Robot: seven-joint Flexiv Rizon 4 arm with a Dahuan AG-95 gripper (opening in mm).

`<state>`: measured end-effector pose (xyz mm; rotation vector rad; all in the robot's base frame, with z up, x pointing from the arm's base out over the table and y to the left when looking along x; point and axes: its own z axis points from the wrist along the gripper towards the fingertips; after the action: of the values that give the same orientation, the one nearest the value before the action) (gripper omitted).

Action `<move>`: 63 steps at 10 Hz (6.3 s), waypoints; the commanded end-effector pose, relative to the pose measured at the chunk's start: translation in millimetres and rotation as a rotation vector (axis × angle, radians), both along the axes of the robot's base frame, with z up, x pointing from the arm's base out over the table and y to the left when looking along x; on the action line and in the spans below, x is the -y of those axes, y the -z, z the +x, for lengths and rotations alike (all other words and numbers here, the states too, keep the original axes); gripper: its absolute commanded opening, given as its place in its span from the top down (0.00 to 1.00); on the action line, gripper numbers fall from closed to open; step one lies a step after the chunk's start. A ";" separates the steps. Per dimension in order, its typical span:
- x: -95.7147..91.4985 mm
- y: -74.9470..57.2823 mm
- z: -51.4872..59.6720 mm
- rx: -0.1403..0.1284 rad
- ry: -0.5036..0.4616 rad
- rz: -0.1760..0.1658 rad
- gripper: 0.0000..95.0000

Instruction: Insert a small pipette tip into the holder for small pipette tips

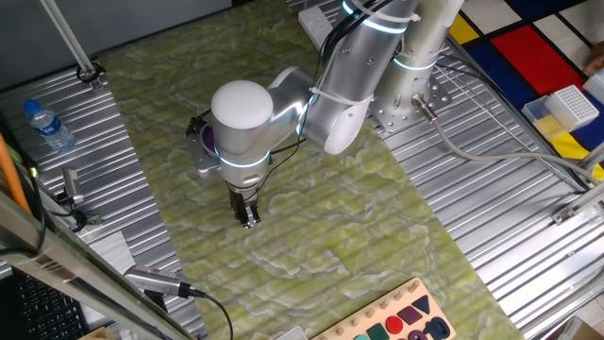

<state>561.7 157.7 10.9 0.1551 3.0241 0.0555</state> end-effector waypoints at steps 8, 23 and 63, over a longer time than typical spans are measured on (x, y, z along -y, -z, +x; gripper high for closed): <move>1.1 1.2 -1.6 0.002 -0.007 0.002 0.80; 2.9 0.4 -7.1 0.001 -0.051 -0.003 1.00; 0.3 2.3 -13.0 0.099 -0.625 -0.009 1.00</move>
<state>548.6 157.6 8.8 -0.7685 2.8439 0.0989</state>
